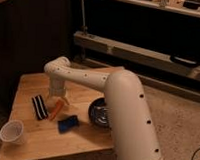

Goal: Place the pepper on the white sponge

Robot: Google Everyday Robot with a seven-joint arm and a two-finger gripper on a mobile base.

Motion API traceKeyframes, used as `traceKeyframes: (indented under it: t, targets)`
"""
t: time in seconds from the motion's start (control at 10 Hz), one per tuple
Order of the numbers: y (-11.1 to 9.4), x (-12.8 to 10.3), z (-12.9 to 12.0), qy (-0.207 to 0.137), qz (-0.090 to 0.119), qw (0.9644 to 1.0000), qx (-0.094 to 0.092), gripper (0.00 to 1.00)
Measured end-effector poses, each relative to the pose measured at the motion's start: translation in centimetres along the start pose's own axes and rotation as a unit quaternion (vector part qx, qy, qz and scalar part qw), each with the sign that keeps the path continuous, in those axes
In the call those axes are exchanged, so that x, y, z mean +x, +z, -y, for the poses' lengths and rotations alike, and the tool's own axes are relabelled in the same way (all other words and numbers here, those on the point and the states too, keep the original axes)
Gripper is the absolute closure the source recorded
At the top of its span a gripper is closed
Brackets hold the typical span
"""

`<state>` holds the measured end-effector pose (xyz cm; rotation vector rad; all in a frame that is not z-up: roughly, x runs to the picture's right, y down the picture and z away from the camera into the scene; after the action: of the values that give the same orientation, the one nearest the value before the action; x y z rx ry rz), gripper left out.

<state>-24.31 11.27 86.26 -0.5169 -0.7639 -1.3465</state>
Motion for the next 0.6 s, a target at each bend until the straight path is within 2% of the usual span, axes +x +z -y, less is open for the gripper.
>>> traceKeyframes:
  t: [0.6]
  targets:
    - [1.12, 0.95, -0.57, 0.013, 0.010, 0.9998, -0.014, 0.41]
